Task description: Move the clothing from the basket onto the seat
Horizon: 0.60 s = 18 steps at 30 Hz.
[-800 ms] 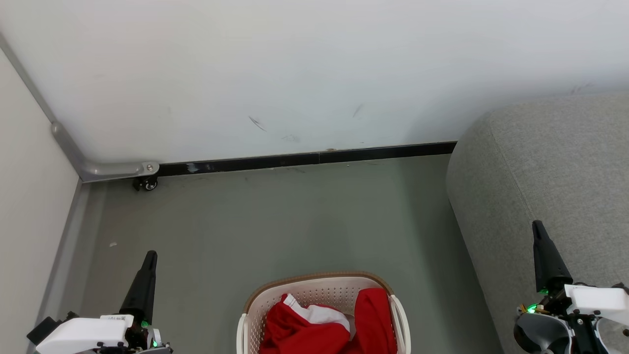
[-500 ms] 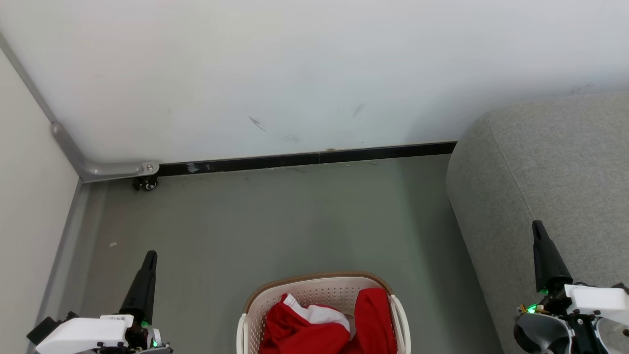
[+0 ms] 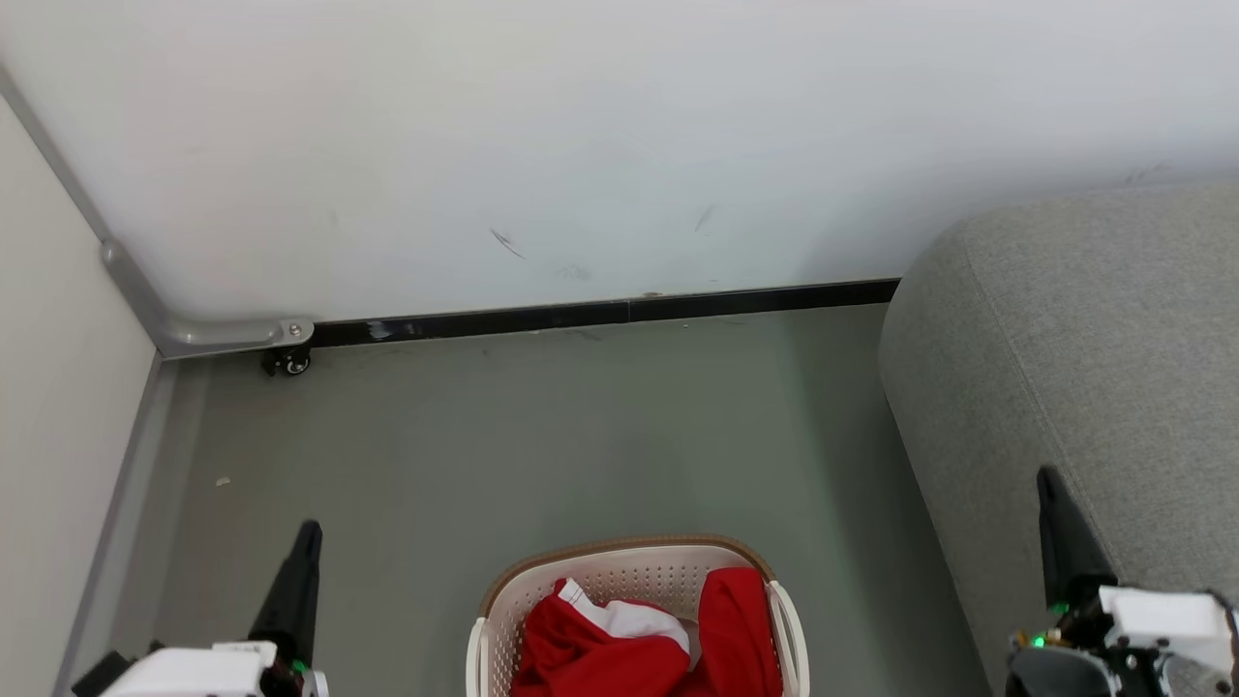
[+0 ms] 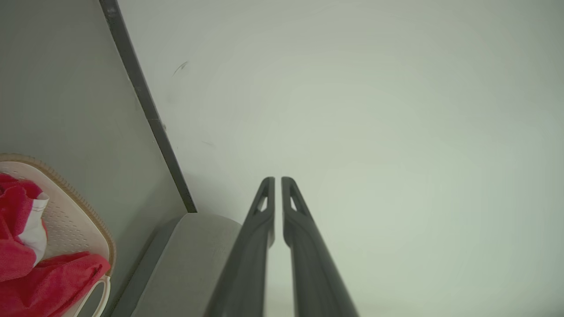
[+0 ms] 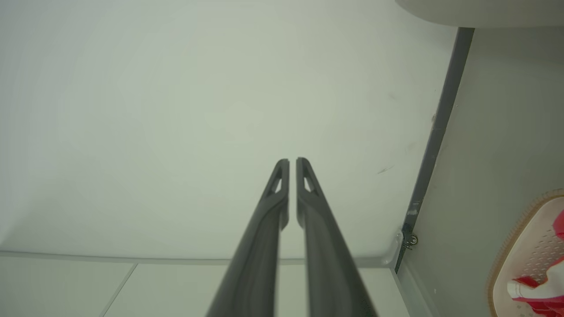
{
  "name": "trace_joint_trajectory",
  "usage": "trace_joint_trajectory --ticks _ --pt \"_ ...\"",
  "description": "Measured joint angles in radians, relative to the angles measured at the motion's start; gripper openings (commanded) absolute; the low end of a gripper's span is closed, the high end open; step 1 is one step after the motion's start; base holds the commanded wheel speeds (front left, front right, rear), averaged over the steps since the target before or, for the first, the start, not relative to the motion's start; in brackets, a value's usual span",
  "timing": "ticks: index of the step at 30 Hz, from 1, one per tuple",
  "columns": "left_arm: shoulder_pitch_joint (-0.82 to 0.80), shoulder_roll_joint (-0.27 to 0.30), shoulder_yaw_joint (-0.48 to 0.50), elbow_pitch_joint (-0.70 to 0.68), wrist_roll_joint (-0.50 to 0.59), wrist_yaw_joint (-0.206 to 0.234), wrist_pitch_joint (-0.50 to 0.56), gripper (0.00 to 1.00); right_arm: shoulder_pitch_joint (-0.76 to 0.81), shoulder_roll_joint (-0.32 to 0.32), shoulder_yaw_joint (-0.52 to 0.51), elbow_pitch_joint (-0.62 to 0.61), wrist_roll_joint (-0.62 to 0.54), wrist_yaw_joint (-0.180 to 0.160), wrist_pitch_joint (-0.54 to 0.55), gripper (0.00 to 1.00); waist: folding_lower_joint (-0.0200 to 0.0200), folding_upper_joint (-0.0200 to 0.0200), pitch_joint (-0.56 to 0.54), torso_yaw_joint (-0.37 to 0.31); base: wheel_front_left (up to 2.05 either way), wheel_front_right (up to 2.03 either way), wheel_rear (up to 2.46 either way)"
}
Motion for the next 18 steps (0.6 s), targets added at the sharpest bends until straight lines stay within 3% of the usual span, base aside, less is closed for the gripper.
trace_joint_trajectory --ticks 18 --pt "0.036 -0.012 -0.066 0.012 0.052 0.001 -0.053 1.0 0.05 0.008 0.052 0.028 -0.036 -0.001 -0.048 1.0 0.0002 0.0 0.0 0.0 0.0 0.0 0.0"
